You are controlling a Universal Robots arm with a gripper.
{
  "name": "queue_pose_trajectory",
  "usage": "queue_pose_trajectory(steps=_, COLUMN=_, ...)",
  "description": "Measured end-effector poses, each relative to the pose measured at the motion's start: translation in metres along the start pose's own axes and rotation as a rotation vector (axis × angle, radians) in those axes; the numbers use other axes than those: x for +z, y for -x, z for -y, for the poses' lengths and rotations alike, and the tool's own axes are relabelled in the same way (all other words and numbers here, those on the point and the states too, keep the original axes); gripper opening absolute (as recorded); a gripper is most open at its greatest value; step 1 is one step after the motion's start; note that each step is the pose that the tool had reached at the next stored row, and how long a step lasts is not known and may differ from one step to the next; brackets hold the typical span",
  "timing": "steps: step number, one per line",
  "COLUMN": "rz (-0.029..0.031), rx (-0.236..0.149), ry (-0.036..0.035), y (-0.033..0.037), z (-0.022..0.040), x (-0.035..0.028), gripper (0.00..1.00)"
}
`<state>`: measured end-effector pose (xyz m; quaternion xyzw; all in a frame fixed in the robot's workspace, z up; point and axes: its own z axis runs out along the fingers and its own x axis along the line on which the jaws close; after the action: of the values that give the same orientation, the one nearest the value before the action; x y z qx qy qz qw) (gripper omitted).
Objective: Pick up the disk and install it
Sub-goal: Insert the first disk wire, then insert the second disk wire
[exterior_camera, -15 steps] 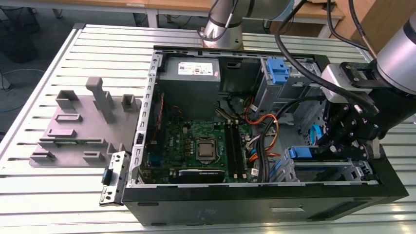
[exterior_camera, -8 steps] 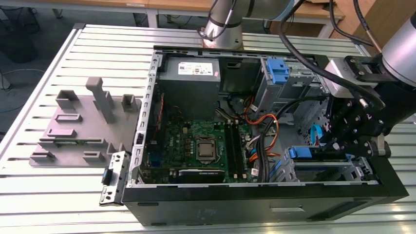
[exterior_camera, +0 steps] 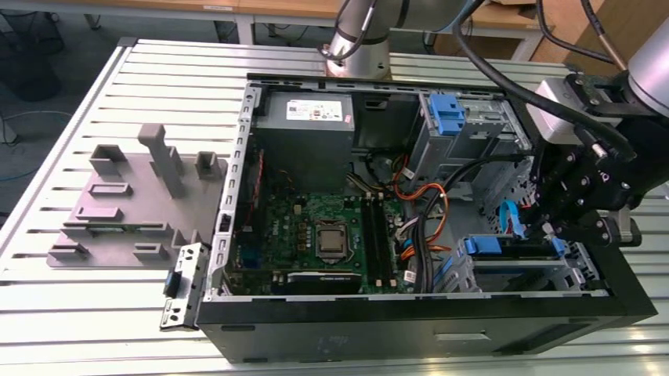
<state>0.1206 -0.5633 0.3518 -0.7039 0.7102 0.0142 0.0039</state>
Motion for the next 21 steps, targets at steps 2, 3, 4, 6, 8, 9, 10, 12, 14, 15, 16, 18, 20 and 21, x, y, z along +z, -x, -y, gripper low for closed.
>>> queue_pose_trajectory(steps=2, rz=0.0003, rx=0.0, ry=0.0, y=0.0, z=0.0, x=-0.0009, gripper=0.24)
queue_pose_trajectory(steps=3, rz=0.0003, rx=0.0, ry=0.0, y=0.0, z=0.0, x=-0.0009, gripper=0.24)
queue_pose_trajectory(steps=4, rz=0.0003, rx=0.0, ry=0.0, y=0.0, z=0.0, x=-0.001, gripper=0.24)
queue_pose_trajectory(steps=6, rz=0.0, rx=0.0, ry=0.0, y=0.0001, z=-0.0001, x=-0.0051, gripper=0.24)
queue_pose_trajectory(steps=8, rz=0.0, rx=0.0, ry=0.0, y=0.0001, z=-0.0001, x=-0.0051, gripper=0.24)
queue_pose_trajectory(steps=9, rz=-0.0001, rx=0.0, ry=0.0, y=0.0001, z=-0.0001, x=-0.0054, gripper=0.24)
queue_pose_trajectory(steps=10, rz=-0.0005, rx=0.0, ry=0.0, y=0.0001, z=-0.0001, x=-0.0061, gripper=0.24)
queue_pose_trajectory(steps=12, rz=-0.0001, rx=0.0, ry=0.0, y=0.0002, z=-0.0001, x=-0.0073, gripper=0.24)
queue_pose_trajectory(steps=14, rz=0.0001, rx=0.0, ry=0.0, y=0.0002, z=-0.0001, x=-0.0082, gripper=0.24)
queue_pose_trajectory(steps=15, rz=0.0002, rx=0.0, ry=0.0, y=0.0002, z=-0.0001, x=-0.0082, gripper=0.24)
queue_pose_trajectory(steps=16, rz=0.0004, rx=0.0, ry=0.0, y=0.0002, z=-0.0001, x=-0.0082, gripper=0.24)
queue_pose_trajectory(steps=18, rz=0.0, rx=0.0, ry=0.0, y=0.0003, z=0.0003, x=-0.0083, gripper=0.24)
queue_pose_trajectory(steps=20, rz=-0.0002, rx=0.0, ry=0.0, y=0.0004, z=0.0018, x=-0.0082, gripper=0.24)
queue_pose_trajectory(steps=21, rz=-0.0002, rx=0.0, ry=0.0001, y=0.0005, z=0.0027, x=-0.008, gripper=0.24)
